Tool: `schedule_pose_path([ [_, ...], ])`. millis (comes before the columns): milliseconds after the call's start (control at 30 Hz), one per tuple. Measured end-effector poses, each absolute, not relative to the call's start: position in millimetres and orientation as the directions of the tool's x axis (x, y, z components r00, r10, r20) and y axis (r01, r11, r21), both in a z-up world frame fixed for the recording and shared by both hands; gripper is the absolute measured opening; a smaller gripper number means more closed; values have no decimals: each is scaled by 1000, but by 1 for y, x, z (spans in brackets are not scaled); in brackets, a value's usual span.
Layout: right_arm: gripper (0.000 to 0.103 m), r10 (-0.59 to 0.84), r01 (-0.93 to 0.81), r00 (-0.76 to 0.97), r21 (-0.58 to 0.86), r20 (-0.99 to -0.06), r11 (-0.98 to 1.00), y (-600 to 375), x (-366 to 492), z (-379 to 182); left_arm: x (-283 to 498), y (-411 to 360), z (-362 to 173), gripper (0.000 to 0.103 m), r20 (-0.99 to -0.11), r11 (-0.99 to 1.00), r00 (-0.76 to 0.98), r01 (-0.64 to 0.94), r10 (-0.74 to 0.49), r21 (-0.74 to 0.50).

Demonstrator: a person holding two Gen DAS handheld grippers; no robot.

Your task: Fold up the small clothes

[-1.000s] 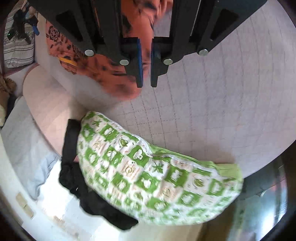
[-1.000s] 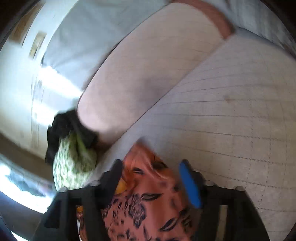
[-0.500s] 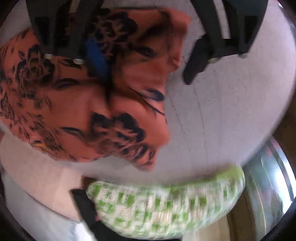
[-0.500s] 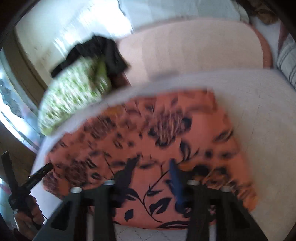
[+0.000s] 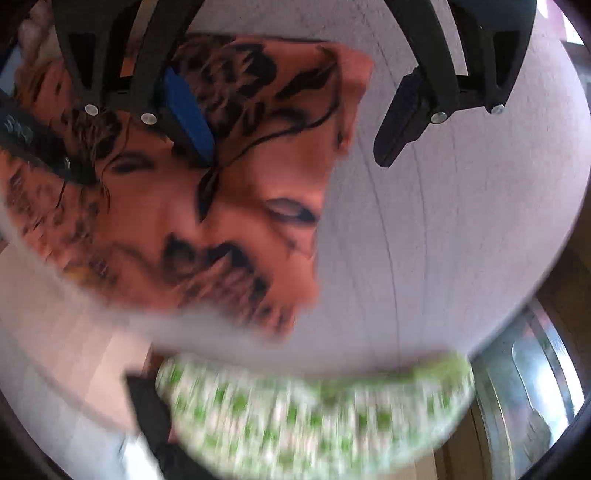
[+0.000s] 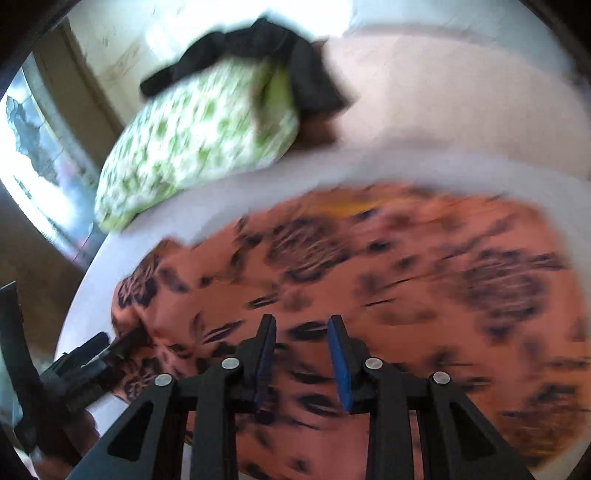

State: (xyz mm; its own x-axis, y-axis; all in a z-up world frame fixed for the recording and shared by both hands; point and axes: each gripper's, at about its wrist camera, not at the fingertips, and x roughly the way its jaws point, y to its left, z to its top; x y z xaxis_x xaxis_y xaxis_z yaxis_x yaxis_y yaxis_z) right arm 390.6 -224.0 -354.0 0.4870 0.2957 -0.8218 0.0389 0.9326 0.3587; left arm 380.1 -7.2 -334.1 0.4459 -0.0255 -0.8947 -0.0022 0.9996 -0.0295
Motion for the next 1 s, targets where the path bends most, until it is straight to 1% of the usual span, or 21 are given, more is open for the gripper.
schedule_pose_path([
  [33, 33, 261, 49, 488, 324, -833, 945, -217, 398, -363, 380, 0, -337, 91, -897, 997, 439, -23, -62, -80],
  [100, 34, 251, 37, 500, 310, -829, 950, -211, 406, -354, 379, 5, -331, 91, -896, 995, 438, -29, -76, -98],
  [133, 34, 275, 34, 502, 336, -820, 941, -209, 413, -344, 380, 6, -328, 91, -897, 995, 435, -22, -81, -100],
  [200, 34, 353, -17, 544, 410, -761, 912, -202, 422, -325, 383, 12, -328, 91, -896, 994, 437, -39, -78, -106],
  [300, 34, 431, -108, 530, 446, -730, 889, -175, 438, -316, 388, 24, -331, 91, -902, 982, 412, -77, -125, -171],
  [333, 34, 445, -117, 509, 453, -737, 884, -165, 447, -324, 388, 26, -330, 91, -901, 982, 415, -75, -127, -173],
  [400, 34, 409, -92, 444, 414, -797, 906, -147, 471, -355, 386, 26, -329, 91, -898, 986, 425, -63, -116, -157],
  [433, 33, 388, -80, 465, 399, -796, 914, -145, 481, -365, 380, 24, -328, 91, -896, 986, 429, -59, -117, -157],
  [567, 32, 422, -15, 444, 464, -791, 886, -160, 495, -356, 377, 20, -328, 91, -892, 985, 435, -59, -123, -165],
  [600, 32, 414, -20, 459, 456, -786, 890, -165, 492, -350, 376, 19, -324, 91, -884, 985, 454, -61, -115, -159],
  [700, 32, 299, 3, 536, 356, -789, 934, -198, 479, -333, 370, 14, -304, 91, -825, 989, 557, -43, -94, -142],
  [767, 32, 213, 93, 579, 323, -787, 942, -238, 467, -325, 363, 6, -292, 91, -778, 992, 620, 4, -100, -124],
  [800, 32, 169, 146, 591, 311, -788, 939, -260, 460, -324, 363, 3, -292, 91, -773, 993, 626, 17, -101, -116],
  [867, 32, 69, 272, 594, 281, -801, 921, -311, 452, -327, 369, -5, -303, 91, -797, 994, 597, 24, -97, -102],
  [933, 33, -9, 360, 587, 251, -809, 899, -350, 446, -333, 378, -10, -320, 91, -847, 997, 526, 18, -73, -75],
  [967, 33, -38, 407, 578, 248, -815, 879, -371, 443, -340, 383, -13, -333, 92, -880, 999, 472, 21, -50, -46],
  [1000, 33, -53, 442, 559, 243, -827, 863, -386, 443, -350, 384, -14, -340, 97, -893, 999, 448, 16, -43, -41],
])
